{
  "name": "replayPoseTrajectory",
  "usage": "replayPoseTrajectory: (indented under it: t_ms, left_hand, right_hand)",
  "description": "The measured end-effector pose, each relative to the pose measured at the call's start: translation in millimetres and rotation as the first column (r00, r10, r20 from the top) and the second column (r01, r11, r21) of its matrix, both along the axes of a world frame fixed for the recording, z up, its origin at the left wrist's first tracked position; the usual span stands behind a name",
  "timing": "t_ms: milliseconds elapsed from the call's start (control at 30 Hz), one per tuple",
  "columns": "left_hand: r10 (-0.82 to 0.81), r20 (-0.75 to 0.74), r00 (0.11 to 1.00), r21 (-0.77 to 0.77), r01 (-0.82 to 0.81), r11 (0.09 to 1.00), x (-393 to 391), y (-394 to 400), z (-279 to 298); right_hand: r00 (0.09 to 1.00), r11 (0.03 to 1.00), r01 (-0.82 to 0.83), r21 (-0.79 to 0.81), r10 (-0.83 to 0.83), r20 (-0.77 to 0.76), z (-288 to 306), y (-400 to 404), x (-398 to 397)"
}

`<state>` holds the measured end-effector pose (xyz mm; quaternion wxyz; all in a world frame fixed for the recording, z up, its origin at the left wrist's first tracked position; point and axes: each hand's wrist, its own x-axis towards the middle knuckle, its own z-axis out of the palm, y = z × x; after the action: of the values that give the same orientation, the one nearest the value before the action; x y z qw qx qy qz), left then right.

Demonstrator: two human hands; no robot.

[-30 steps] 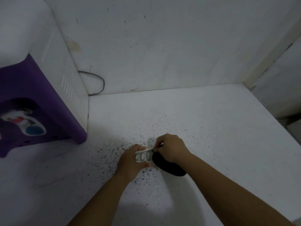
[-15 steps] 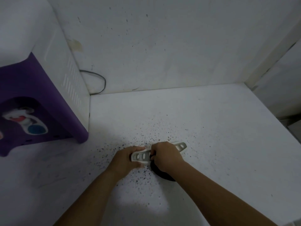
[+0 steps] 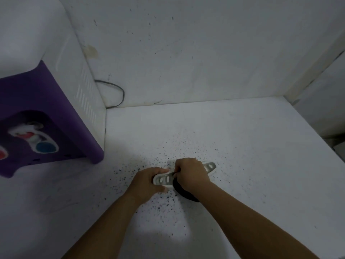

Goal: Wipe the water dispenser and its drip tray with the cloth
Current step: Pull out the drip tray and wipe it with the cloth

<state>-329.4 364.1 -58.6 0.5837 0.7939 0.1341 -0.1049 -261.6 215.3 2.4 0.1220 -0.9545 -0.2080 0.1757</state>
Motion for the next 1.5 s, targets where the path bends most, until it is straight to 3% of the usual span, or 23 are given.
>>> replayPoseTrajectory:
  t_ms: [200,333,400,567,667,900,1167,1367,1500]
  left_hand:
    - [0.022,0.024,0.999,0.025,-0.022,0.999,-5,-3,3]
    - [0.006,0.011,1.000,0.017,-0.007,1.000,-4,-2,5]
    - [-0.004,-0.013,1.000,-0.002,0.004,1.000,-3,-1,6]
    - [0.011,-0.107,0.994,-0.265,-0.039,0.963,2,11,10]
    - [0.000,-0.074,0.997,-0.243,-0.019,0.970,-2,12,8]
    - [0.144,-0.035,0.989,-0.224,-0.149,0.963,-10,8,-3]
    - [0.158,0.028,0.987,-0.079,-0.155,0.985,-14,4,-2]
    - [0.301,-0.099,0.949,-0.314,-0.317,0.895,-14,-4,0]
    - [0.340,-0.136,0.930,-0.375,-0.366,0.851,-14,-8,0]
  right_hand:
    - [0.992,0.999,0.046,0.028,-0.042,-0.122,-6,-9,3]
    - [0.994,0.985,0.108,0.133,-0.104,-0.033,-6,-4,-1]
    - [0.986,0.968,0.162,0.190,-0.153,-0.060,-6,-8,-3]
    - [0.976,0.936,0.217,0.278,-0.198,-0.095,7,-25,6]
    - [0.980,0.934,0.183,0.308,-0.150,-0.128,7,-15,-1]
    - [0.995,0.981,0.062,0.186,-0.047,-0.087,-6,-4,-10]
    - [0.997,0.993,-0.022,-0.114,0.029,0.068,-5,21,-13]
    - [0.997,0.981,-0.071,-0.178,0.069,-0.018,-4,24,-8]
    - [1.000,0.995,0.004,-0.105,-0.007,-0.029,-3,19,1]
